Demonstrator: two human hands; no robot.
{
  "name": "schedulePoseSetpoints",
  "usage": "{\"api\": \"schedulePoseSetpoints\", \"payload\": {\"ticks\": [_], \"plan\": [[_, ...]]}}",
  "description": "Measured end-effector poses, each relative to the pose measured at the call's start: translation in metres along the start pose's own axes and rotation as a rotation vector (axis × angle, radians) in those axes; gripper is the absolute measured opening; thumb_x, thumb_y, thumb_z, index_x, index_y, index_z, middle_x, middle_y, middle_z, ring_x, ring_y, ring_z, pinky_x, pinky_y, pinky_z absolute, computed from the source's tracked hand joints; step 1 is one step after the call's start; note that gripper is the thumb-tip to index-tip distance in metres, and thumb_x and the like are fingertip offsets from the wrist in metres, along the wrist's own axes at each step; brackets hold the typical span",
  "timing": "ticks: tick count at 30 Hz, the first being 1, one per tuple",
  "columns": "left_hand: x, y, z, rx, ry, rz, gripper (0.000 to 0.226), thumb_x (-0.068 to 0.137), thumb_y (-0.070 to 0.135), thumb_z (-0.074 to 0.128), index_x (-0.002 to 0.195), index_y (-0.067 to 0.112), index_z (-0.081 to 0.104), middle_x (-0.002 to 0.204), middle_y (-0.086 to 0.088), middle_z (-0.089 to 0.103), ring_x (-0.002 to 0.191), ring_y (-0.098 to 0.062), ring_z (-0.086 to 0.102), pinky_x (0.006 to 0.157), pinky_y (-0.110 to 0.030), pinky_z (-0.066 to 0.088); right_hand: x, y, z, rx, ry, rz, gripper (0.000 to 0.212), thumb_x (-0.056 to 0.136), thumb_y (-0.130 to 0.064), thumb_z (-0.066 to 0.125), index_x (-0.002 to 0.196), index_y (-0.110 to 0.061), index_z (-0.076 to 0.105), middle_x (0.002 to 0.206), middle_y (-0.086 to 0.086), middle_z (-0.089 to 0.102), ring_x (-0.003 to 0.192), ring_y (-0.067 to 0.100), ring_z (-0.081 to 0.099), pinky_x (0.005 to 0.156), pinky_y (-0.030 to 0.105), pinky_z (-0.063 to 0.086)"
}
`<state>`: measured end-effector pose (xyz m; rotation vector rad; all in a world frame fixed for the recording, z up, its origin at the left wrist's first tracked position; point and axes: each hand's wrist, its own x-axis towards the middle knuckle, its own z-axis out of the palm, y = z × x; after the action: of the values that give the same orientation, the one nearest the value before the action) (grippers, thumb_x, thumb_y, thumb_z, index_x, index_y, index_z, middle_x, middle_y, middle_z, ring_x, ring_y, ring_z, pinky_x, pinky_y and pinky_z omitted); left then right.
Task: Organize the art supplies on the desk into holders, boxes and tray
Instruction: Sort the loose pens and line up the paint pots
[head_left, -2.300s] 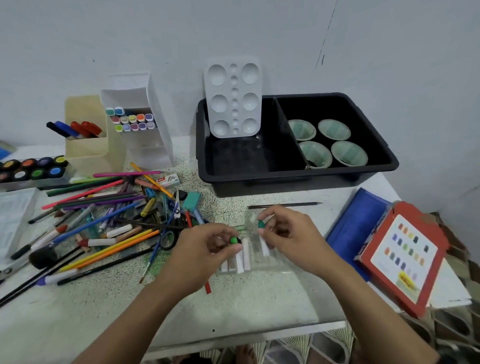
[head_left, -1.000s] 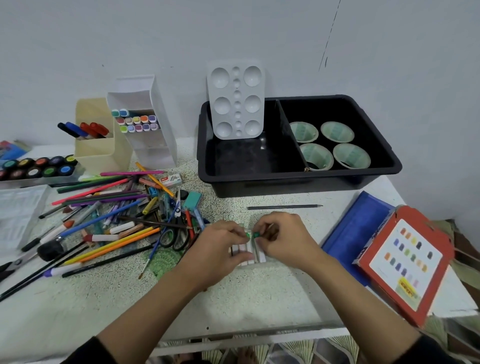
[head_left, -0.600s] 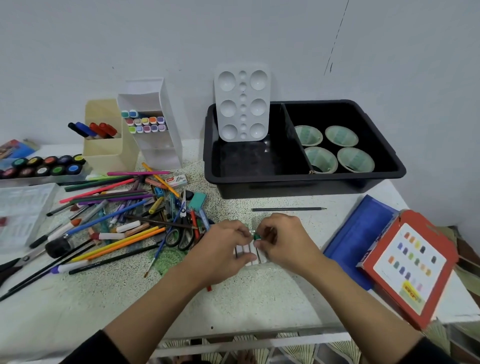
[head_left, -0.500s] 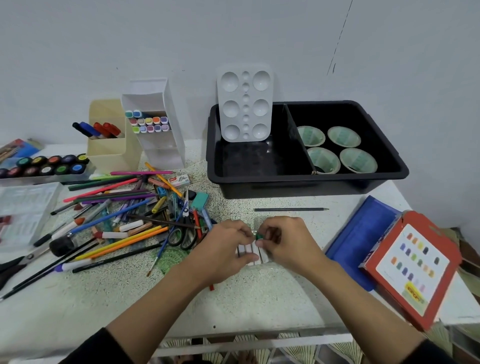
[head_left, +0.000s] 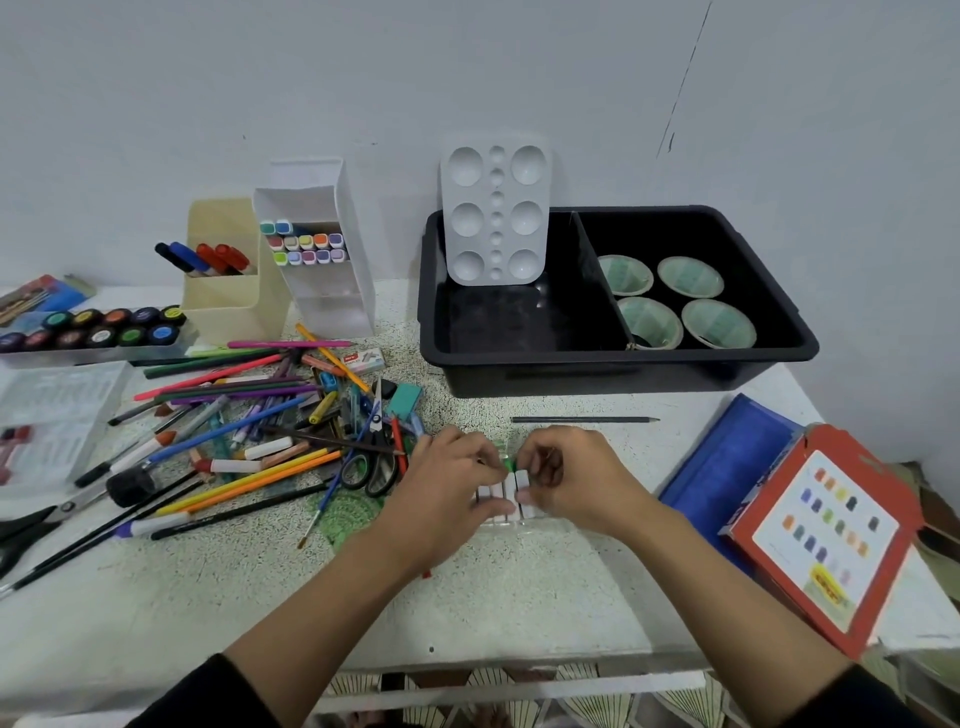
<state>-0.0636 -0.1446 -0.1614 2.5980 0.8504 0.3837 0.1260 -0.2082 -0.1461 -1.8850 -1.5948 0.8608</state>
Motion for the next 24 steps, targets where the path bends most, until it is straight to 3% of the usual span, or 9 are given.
{"api": "schedulePoseSetpoints", "payload": {"ticks": [7,11,17,24], "plan": [[-0.005,-0.007,-0.003,-0.034,-0.01,0.029,0.042,0.089,0.054,0.063,0.121,0.028,0.072,0.116,0.019,0.061,0.105,-0.006,0.037,0.095,-0.032,0.036,0.0,-0.005,-0.006,-0.032,-0.031,0.017,0.016,0.075,-0.024,0.089,0.079,-0.025,0.073,0.072,-0.005,0.069,0.061,0.002,0.061,0.058,0.016,0.049],[-0.009,-0.008,-0.008,-0.075,-0.024,0.005,0.038,0.092,0.043,0.067,0.125,0.025,0.071,0.122,0.018,0.064,0.11,-0.008,0.041,0.1,-0.03,0.037,-0.002,-0.009,-0.004,-0.045,0.019,0.026,0.013,0.078,-0.012,0.083,0.079,-0.021,0.073,0.071,-0.005,0.068,0.059,-0.001,0.058,0.055,0.015,0.048],[-0.01,-0.012,-0.013,-0.11,-0.06,-0.014,0.031,0.096,0.034,0.065,0.126,0.026,0.07,0.128,0.019,0.065,0.112,-0.004,0.04,0.096,-0.02,0.036,0.002,-0.014,-0.002,-0.087,0.028,0.028,0.016,0.075,-0.012,0.085,0.078,-0.021,0.072,0.071,-0.006,0.068,0.058,0.0,0.059,0.054,0.014,0.047],[-0.018,-0.019,-0.03,-0.227,-0.003,-0.077,0.023,0.097,0.026,0.063,0.117,0.03,0.074,0.115,0.022,0.067,0.109,0.004,0.051,0.094,-0.016,0.043,0.008,-0.025,0.0,-0.129,0.02,-0.012,0.013,0.078,-0.017,0.08,0.076,-0.026,0.071,0.071,-0.007,0.067,0.058,0.0,0.057,0.053,0.013,0.045]]}}
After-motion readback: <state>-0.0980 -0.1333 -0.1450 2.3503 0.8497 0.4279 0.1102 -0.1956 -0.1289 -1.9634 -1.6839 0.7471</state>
